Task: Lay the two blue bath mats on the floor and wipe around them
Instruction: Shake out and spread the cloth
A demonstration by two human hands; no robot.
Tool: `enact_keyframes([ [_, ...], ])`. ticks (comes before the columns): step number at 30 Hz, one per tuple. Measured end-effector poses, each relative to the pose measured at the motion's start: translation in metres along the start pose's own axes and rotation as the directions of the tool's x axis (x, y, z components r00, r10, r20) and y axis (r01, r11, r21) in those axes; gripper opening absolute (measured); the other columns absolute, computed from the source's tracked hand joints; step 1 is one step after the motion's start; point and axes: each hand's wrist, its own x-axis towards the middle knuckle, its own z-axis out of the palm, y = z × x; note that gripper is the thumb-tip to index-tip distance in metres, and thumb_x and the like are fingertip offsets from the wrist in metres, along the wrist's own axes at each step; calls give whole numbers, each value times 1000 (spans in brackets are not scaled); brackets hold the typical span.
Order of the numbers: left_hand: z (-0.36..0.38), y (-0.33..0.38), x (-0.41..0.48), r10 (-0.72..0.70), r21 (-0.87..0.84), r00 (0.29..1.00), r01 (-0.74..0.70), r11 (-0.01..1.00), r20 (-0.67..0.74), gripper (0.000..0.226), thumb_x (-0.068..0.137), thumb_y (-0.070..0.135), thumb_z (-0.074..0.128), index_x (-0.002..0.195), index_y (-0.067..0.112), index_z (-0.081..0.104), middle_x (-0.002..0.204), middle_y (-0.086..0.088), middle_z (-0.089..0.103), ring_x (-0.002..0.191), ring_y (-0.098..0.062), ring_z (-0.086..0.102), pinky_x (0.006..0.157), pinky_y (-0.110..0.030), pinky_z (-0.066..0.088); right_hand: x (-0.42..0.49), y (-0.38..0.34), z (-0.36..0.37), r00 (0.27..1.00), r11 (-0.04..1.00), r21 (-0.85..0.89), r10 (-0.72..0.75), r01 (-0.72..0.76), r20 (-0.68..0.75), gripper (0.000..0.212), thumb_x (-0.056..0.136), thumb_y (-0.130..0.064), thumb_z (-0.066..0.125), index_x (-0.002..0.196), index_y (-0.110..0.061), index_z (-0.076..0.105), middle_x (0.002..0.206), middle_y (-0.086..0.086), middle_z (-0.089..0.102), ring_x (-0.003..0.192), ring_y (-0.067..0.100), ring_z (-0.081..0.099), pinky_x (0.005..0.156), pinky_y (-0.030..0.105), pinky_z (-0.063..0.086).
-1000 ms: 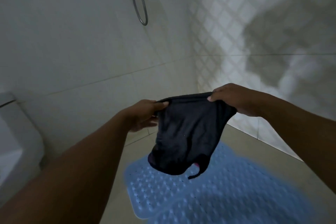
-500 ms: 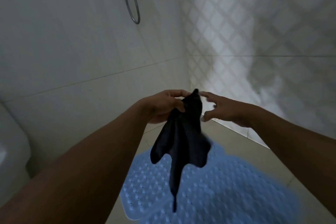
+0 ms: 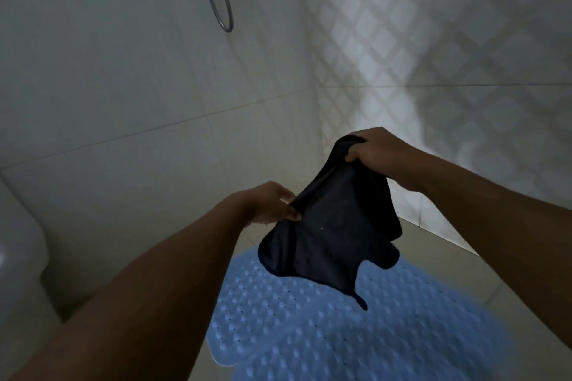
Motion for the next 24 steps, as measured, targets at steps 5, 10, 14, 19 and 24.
enact_keyframes([
  [5, -3, -14, 26, 24, -106, 989, -40, 994, -147, 26, 97, 16, 65, 121, 8, 69, 121, -15, 67, 92, -23, 60, 75, -29, 48, 12, 19, -9, 996, 996, -32, 83, -84, -35, 9, 84, -5, 54, 77, -9, 58, 70, 8, 49, 66, 21, 47, 63, 30, 41],
  [10, -26, -15, 60, 60, -91, 935, -97, 991, -350, 12, 95, 28, 68, 91, 17, 71, 92, -12, 72, 76, -20, 64, 59, -24, 45, 39, 35, -19, 991, 991, -1, 133, -133, -14, 20, 83, -2, 55, 64, -11, 57, 58, 1, 49, 57, 18, 49, 53, 26, 45],
  [14, -87, 23, 53, 56, -62, 951, -78, 995, -305, 19, 88, 34, 77, 85, 16, 73, 89, -6, 69, 83, -20, 63, 70, -26, 47, 60, -11, -48, 979, 979, -45, 201, -200, 30, 18, 81, 0, 57, 67, -9, 60, 57, 0, 55, 57, 17, 54, 54, 27, 47],
  [19, -247, 120, 8, 29, -80, 989, -41, 996, -148, 17, 80, 24, 83, 91, 13, 75, 88, -3, 69, 77, -15, 61, 63, -24, 48, 94, -163, -133, 964, 971, -97, 229, -218, 131, 7, 87, -9, 65, 86, -8, 72, 81, 9, 72, 77, 24, 68, 67, 35, 57],
  [24, -441, 219, -48, 18, -98, 1000, -19, 995, -14, 18, 81, 3, 66, 93, 14, 75, 103, -10, 72, 92, -27, 65, 73, -32, 54, 136, -356, -240, 933, 949, -162, 300, -271, 198, 13, 92, -20, 71, 103, -13, 72, 100, 7, 76, 91, 23, 72, 72, 36, 60],
])
